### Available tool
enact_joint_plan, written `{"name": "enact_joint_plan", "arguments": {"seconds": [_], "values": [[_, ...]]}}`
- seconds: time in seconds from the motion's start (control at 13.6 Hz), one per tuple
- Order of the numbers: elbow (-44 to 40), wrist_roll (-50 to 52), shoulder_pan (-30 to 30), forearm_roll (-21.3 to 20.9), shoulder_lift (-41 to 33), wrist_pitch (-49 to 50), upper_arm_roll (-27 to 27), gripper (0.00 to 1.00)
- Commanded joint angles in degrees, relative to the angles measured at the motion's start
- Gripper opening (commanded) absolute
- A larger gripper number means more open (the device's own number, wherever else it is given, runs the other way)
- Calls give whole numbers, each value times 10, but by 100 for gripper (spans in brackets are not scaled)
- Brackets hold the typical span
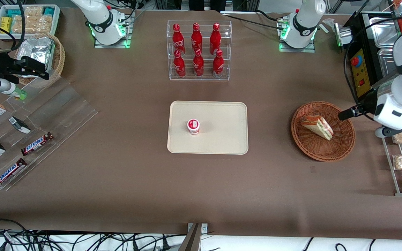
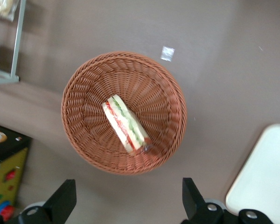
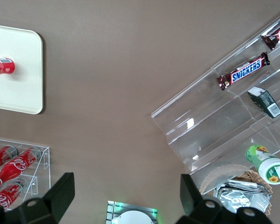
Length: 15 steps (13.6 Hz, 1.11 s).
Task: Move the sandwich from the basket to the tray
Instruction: 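Move the left gripper down over the wrapped sandwich in the basket, then close the left gripper on the wrapped sandwich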
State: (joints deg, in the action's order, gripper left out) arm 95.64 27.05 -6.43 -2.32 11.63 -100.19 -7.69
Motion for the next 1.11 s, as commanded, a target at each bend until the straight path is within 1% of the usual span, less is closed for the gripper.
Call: {"name": "enact_joint_plan", "arguments": {"seconds": [0.0, 0.15, 0.37, 0.52, 0.74, 0.81, 1.03], "values": [[72, 98, -3, -15, -14, -73, -2, 100], [113, 160, -3, -47, -13, -121, -2, 100], [172, 231, -3, -74, -7, -194, -3, 100], [204, 261, -3, -82, -6, -234, -5, 100], [256, 277, -3, -83, -4, -307, -3, 100], [269, 287, -3, -97, 1, -324, -3, 100], [310, 352, -3, -160, 21, -392, -5, 100]]}}
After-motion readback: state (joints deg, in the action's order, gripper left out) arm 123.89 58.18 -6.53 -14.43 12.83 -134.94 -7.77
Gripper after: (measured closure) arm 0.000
